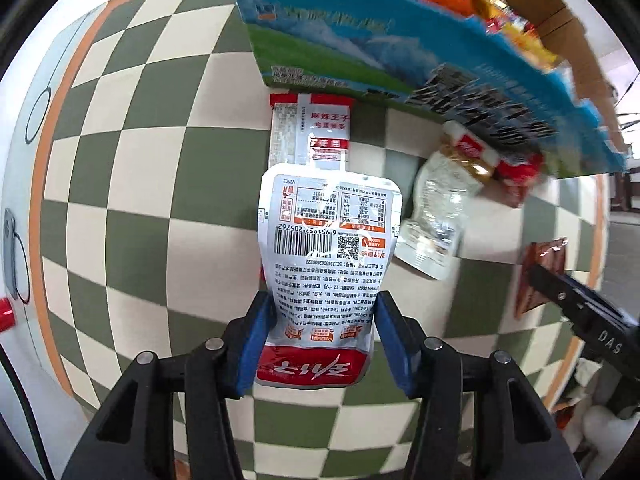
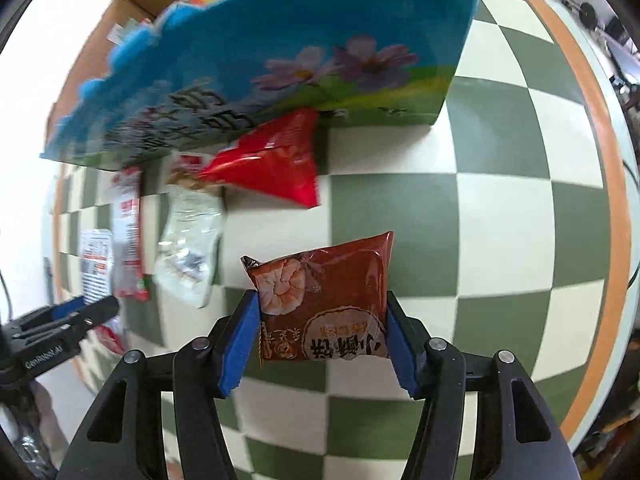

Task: Organize snacks
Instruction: 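Grasp the red shrimp cracker bag with right tool while left tool grasps white pouch, then carry both packets into the box and open both tools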

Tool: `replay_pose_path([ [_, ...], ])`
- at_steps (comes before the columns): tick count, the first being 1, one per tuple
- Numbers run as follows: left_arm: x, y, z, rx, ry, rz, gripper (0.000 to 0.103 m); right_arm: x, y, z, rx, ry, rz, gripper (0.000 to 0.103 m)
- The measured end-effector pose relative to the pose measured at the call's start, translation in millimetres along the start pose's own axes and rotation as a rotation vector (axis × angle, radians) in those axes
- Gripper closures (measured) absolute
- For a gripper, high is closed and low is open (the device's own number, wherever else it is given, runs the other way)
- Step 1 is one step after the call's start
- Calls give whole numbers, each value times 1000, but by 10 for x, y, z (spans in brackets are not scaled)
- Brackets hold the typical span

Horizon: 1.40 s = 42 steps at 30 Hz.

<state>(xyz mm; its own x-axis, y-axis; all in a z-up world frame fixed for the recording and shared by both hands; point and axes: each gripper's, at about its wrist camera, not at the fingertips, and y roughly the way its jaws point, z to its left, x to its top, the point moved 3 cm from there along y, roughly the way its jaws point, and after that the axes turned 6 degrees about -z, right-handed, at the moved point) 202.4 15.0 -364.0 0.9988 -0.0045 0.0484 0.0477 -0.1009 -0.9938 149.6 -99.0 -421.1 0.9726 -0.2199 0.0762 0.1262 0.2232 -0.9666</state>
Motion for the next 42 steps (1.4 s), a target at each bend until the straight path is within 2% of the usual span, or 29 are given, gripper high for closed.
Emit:
replay_pose_path([
  [5, -17, -424, -190, -52, 1, -60, 53, -5, -343, 212, 92, 23, -28, 41],
  [11, 188, -992, -254, -130, 27, -140, 53, 85, -894, 467, 179, 19, -90, 41],
  [16, 586, -1296, -493, -160, 72, -186, 53, 321, -1347, 602, 227, 16, -150, 41],
  [19, 864, -1453, -499, -159, 91, -202, 53, 570, -1593, 680, 253, 16, -183, 41],
  [23, 1421, -1410, -588, -143, 115, -194, 53, 1019, -1708, 751, 236, 6, -232, 41],
  [29, 2190, -1055, -652, -135, 112, -98, 53, 1811, -1540, 674, 179, 49, -237, 41],
  [30, 2311, -967, -659, -114, 110, -83, 53, 1936, -1489, 625, 163, 67, -236, 41],
  [36, 2569, -627, -796, -60, 171, -29, 50, 2442, -1134, 423, 92, 112, -194, 40],
  [39, 2617, -513, -827, -14, 183, -36, 49, 2591, -974, 356, 56, 113, -173, 36],
  [42, 2639, -422, -836, -30, 182, -18, 48, 2658, -859, 292, 43, 130, -157, 28],
])
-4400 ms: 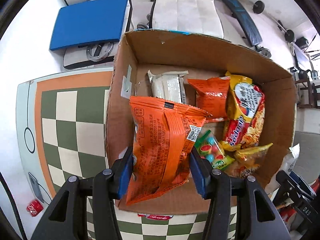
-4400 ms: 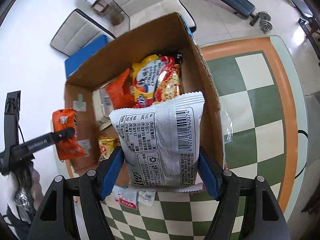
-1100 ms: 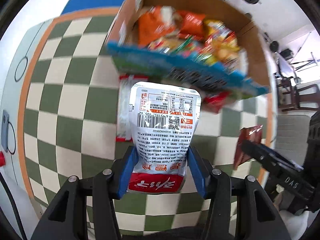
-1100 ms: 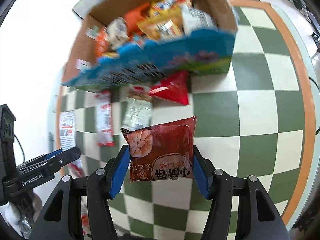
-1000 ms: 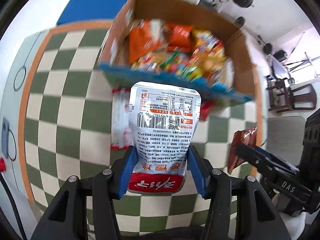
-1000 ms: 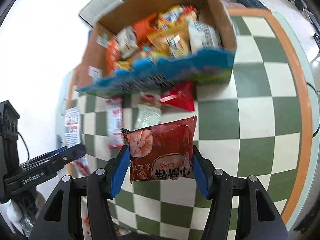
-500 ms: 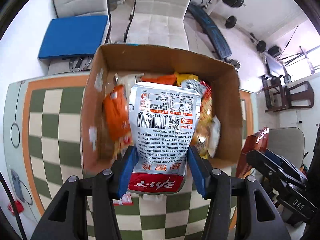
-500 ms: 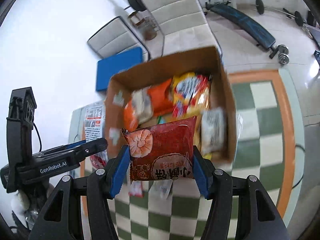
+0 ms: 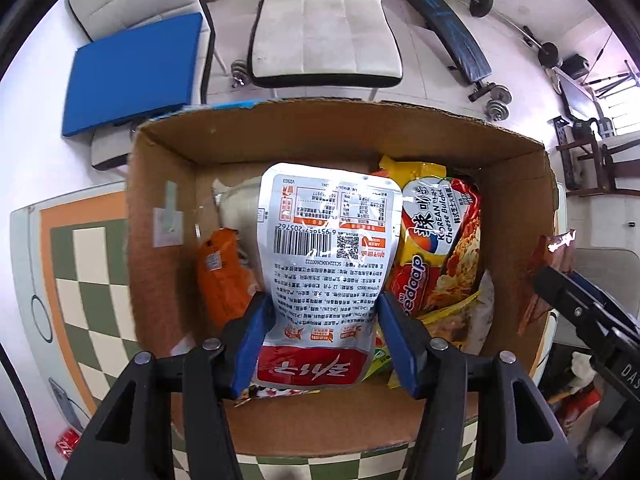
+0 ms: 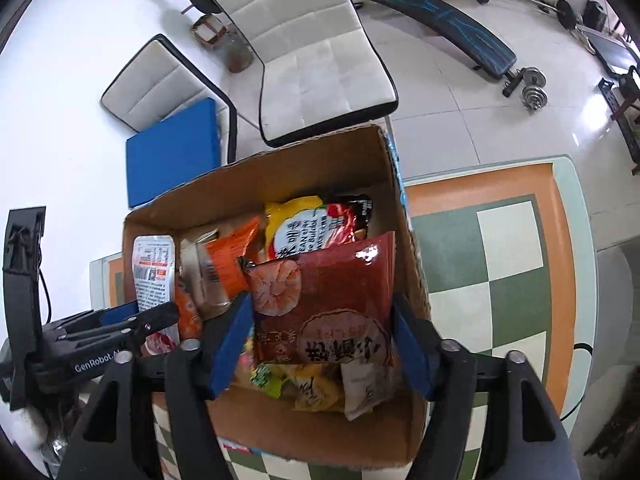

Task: Organize snacks
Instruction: 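Carry both packets into the box and open both tools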

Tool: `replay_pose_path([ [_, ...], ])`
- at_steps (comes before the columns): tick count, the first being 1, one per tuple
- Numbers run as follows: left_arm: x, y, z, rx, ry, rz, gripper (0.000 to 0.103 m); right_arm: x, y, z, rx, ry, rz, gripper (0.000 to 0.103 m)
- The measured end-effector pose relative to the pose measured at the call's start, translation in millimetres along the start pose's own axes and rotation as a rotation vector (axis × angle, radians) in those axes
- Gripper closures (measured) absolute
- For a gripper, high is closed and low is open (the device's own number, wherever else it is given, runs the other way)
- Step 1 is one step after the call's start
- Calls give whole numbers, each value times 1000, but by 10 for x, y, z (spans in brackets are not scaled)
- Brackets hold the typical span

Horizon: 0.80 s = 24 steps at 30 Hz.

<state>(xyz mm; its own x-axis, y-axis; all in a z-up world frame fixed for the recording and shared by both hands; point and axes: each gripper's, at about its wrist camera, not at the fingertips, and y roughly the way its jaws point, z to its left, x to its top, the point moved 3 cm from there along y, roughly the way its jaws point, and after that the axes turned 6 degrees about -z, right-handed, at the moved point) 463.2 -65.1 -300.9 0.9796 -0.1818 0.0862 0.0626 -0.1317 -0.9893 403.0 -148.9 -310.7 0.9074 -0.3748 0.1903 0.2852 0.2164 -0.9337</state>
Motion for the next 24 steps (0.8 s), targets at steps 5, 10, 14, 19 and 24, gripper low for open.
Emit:
replay_pose_path([
  [5, 60, 35, 37, -22, -26, 4, 14, 0, 82, -17, -25, -4, 16, 12],
  [10, 47, -43, 15, -19, -18, -16, 10, -33, 86, -21, -53, -14, 22, 10],
  [14, 19, -108, -10, -20, -20, -25, 10, -73, 71, -18, -67, -22, 24, 10],
  [19, -15, -187, -21, -17, -23, -41, 10, -91, 36, 4, -81, -39, 21, 9],
  [24, -44, -267, -22, -14, -21, -59, 10, -66, -80, 103, -45, -63, -8, 7],
])
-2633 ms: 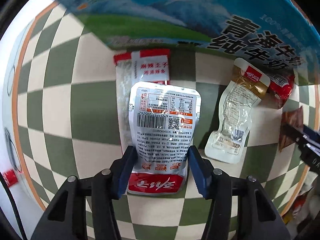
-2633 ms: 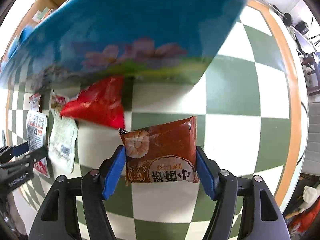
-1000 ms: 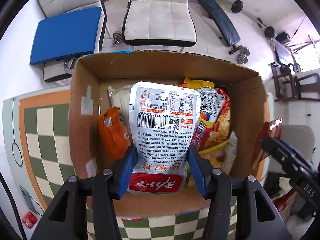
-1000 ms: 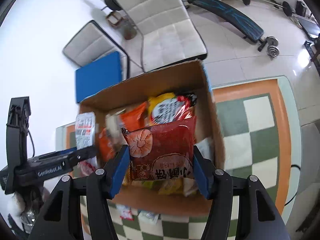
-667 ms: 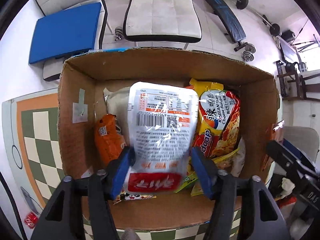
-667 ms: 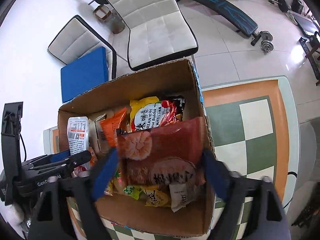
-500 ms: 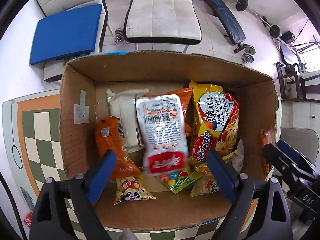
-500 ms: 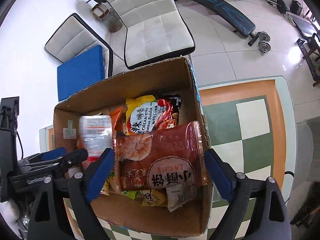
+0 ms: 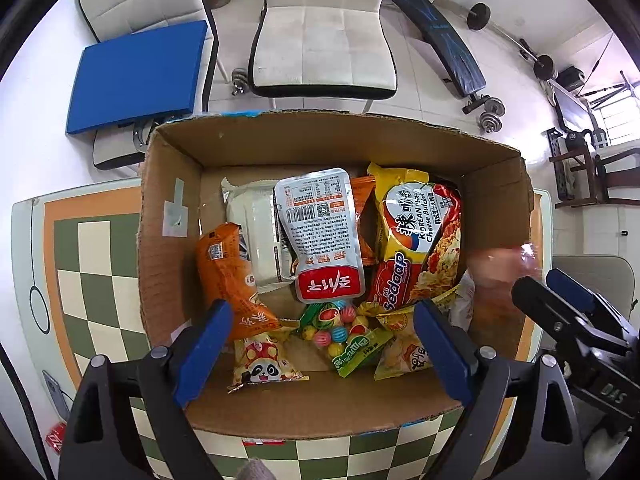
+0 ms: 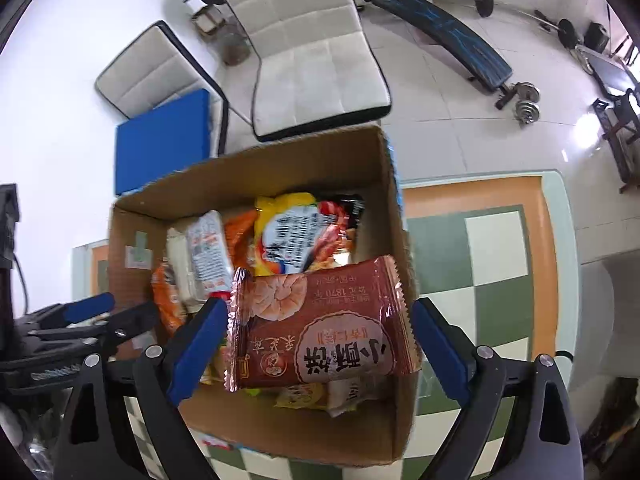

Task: Organize snacks
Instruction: 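Carry both packets into the box and open both tools, then grasp the clear pouch with right tool while left tool grasps white spicy strip pack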

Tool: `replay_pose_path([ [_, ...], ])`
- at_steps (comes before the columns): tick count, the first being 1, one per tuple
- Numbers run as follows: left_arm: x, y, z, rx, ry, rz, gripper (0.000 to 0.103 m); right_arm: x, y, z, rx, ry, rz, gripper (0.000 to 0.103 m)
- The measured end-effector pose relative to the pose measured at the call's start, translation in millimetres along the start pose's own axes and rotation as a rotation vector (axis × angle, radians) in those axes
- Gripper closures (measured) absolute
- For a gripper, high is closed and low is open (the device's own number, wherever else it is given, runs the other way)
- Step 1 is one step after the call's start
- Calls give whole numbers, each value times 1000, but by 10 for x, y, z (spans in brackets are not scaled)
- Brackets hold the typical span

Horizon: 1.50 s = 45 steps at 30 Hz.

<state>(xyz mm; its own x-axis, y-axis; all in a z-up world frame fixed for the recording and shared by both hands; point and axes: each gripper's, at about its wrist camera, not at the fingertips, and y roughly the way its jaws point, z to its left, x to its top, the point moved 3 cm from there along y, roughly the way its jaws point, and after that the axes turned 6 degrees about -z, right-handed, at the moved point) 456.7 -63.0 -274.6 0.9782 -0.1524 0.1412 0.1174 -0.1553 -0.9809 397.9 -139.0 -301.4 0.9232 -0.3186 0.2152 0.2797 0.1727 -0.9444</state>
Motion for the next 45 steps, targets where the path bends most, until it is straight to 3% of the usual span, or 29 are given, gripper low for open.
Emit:
replay_pose_path([
  [8, -48, -154, 3, -5, -3, -35, 10, 16, -128, 60, 22, 0, -8, 6],
  [12, -183, -318, 15, 14, 13, -97, 10, -89, -215, 61, 35, -4, -15, 6],
  [17, -677, -569, 153, 85, -10, -219, 10, -468, -375, 166, 57, -58, -28, 6],
  [21, -1238, -562, 400, 152, -77, -256, 10, -1003, -445, 238, 62, -77, -33, 6],
  [26, -1948, -250, 886, 299, -170, -213, 10, -1717, -194, 302, 71, -21, 35, 6],
  [30, -2322, 98, 1206, 343, -221, -123, 10, -2106, 301, 421, 65, 41, 128, 6],
  [39, -2646, 536, 1615, 350, -286, -34, 10, -2336, 1087, 729, -75, 59, 160, 7],
  [42, -2652, 596, 1621, 333, -289, -17, 10, -2352, 1225, 809, -150, 19, 162, 13],
  [45, -2593, 665, 1578, 298, -280, -6, 10, -2385, 1230, 890, -226, -56, 134, 33],
])
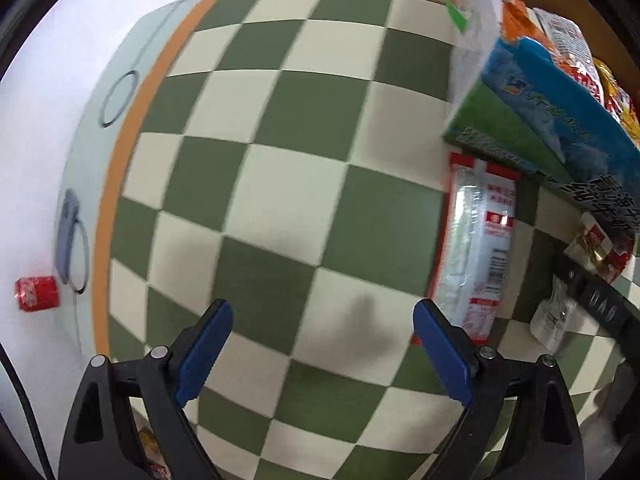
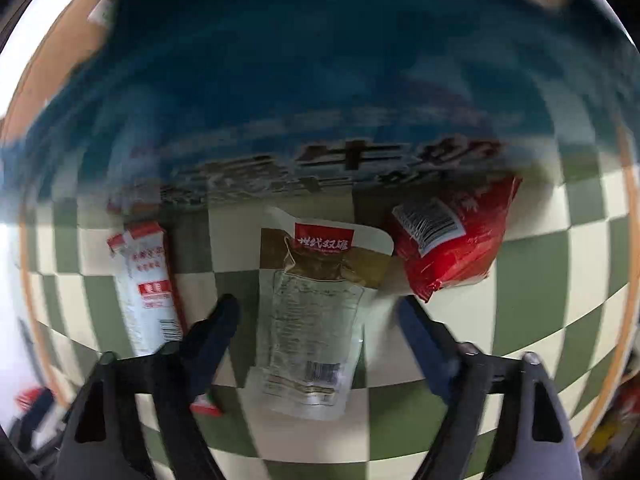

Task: Organize snacks
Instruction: 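Grasp the clear pouch with right tool while left tool grasps white spicy strip pack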

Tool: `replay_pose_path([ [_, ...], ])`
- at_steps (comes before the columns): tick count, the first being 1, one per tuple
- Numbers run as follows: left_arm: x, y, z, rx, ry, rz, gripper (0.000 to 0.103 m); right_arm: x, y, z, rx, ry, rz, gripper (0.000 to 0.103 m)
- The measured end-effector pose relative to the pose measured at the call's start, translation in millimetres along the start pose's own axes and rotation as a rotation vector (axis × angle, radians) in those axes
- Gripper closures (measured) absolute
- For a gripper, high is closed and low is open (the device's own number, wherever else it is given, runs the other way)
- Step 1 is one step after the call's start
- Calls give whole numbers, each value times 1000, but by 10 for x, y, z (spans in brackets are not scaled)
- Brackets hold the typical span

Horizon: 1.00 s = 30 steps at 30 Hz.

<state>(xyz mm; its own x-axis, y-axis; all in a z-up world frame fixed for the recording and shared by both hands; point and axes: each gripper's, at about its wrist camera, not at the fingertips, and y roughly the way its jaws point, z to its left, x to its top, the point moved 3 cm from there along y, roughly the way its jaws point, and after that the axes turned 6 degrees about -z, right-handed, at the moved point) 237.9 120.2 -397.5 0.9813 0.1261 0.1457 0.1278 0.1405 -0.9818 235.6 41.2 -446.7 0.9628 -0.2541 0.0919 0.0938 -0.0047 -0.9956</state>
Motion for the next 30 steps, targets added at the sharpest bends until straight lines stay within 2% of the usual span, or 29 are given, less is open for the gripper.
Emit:
replay_pose_path([
  [1, 17, 4, -22, -7, 3, 3, 10, -21, -15, 13, -22, -29, -12, 46],
  [3, 66, 17, -140, -46, 21, 7, 10, -74, -48, -13, -28, -71, -30, 53],
  [8, 163, 134, -495, -117, 79, 52, 10, -208, -63, -281, 4, -81, -19, 56],
  [11, 204, 249, -746, -127, 135, 90, 10, -258, -128, -457, 37, -50, -19, 76],
  [13, 219, 344, -868, -101, 166, 102, 10, -281, -136, -524, 37, -53, -8, 80],
  [16, 252, 375, -907, -84, 172, 81, 10, -321, -67, -624, 76, -22, 32, 78],
  [17, 251, 382, -907, -89, 172, 80, 15, -340, -38, -677, 119, 22, 57, 78],
  [18, 239, 386, -906, -94, 171, 75, 29, -357, -3, -738, 172, 79, 92, 73],
  [19, 224, 378, -906, -113, 165, 73, 33, -355, -5, -786, 194, 109, 95, 58],
  [21, 207, 375, -910, -141, 153, 78, 49, -334, -7, -843, 217, 148, 87, 35],
  [23, 156, 335, -957, -131, 155, 81, 52, -262, -3, -884, 225, 162, 76, 35],
  [25, 93, 330, -950, -129, 150, 84, 54, -204, 6, -828, 201, 155, 74, 30],
  [29, -70, 310, -837, -123, 125, 93, 56, -44, -1, -546, 75, 82, 83, 29],
  [30, -142, 311, -808, -124, 121, 99, 56, -44, 1, -504, 43, 55, 72, 32],
])
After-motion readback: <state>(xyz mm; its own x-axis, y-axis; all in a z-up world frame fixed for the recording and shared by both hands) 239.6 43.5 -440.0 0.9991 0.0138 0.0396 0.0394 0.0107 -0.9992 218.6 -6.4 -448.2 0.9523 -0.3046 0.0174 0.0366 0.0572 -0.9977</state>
